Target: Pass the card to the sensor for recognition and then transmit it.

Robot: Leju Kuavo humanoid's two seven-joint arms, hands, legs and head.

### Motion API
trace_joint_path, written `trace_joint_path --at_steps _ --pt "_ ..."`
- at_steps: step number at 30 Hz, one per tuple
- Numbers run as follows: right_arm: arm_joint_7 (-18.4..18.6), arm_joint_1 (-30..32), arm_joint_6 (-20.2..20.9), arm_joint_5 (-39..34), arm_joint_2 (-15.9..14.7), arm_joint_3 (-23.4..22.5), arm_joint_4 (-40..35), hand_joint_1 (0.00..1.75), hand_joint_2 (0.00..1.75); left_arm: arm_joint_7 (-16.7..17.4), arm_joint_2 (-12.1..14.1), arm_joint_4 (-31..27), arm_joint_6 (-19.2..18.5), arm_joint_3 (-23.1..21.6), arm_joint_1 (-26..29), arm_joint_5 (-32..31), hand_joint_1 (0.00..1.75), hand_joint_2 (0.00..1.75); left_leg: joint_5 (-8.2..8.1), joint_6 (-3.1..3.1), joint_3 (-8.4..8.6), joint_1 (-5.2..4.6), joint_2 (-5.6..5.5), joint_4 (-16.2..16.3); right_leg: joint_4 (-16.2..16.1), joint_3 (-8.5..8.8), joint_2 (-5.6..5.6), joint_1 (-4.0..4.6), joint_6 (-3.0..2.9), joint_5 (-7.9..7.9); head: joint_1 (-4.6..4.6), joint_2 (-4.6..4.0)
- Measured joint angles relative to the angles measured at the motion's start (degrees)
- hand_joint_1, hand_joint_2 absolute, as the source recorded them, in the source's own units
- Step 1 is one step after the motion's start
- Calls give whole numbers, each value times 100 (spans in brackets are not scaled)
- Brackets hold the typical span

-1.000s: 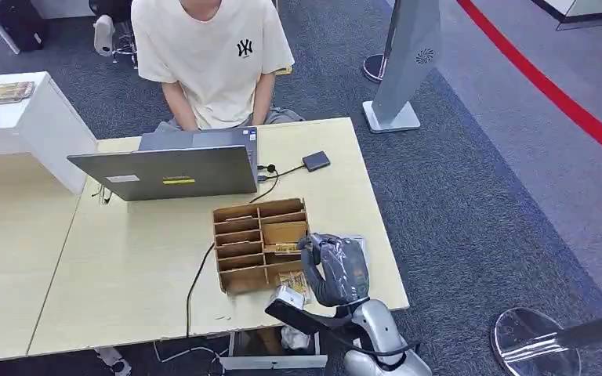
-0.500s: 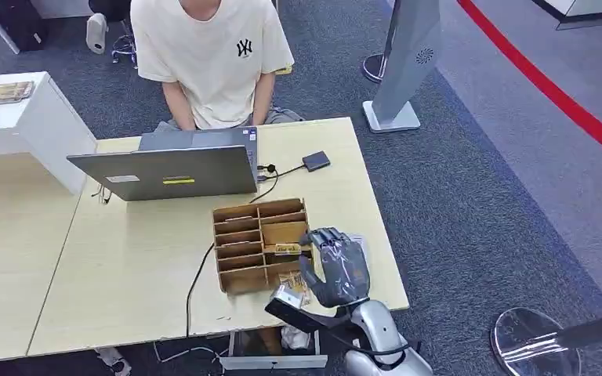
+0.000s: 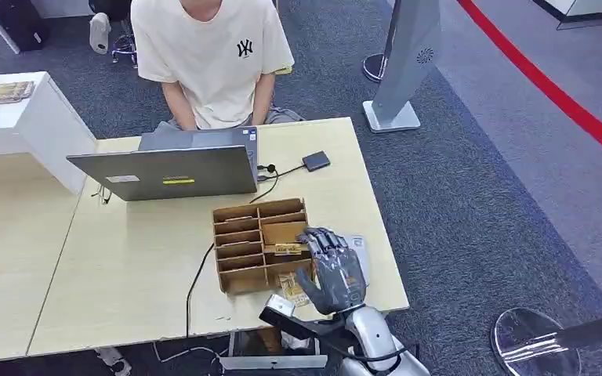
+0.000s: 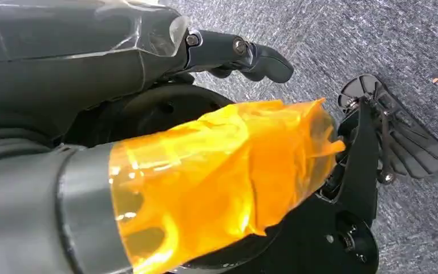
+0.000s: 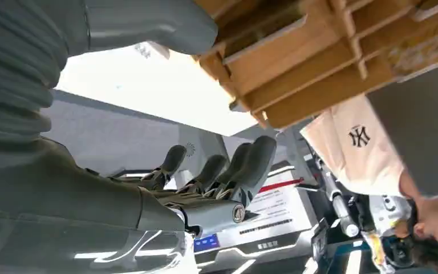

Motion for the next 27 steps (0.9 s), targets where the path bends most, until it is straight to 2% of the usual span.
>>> trace_joint_path --at_steps 7,11,16,18,20,27 --pt "30 29 35 52 122 68 129 75 175 59 0 -57 0 -70 24 -83 0 0 0 0 0 0 1 -1 0 0 -1 0 0 0 2 0" --pt "15 11 35 52 166 92 236 70 175 66 0 -74 -2 -72 25 -96 0 0 1 0 0 0 1 -1 0 2 -1 0 0 0 2 0" --pt "15 -32 9 57 212 96 358 72 175 107 2 -103 -28 -72 41 -186 0 0 1 0 1 0 1 0 0 2 -1 0 0 0 2 0" --pt "17 -53 7 65 218 96 380 66 175 114 2 -105 -37 -72 41 -218 0 0 1 0 1 0 1 0 0 1 -1 0 0 0 2 0" --pt "20 -75 4 63 227 96 393 70 175 116 2 -105 -50 -72 42 -262 0 0 1 0 0 0 1 0 0 1 -1 0 0 0 2 0" --pt "-155 -540 -140 -370 184 98 735 66 175 118 2 -105 -112 -61 42 -413 0 0 8 3 2 0 2 0 0 2 -1 0 2 4 2 0"
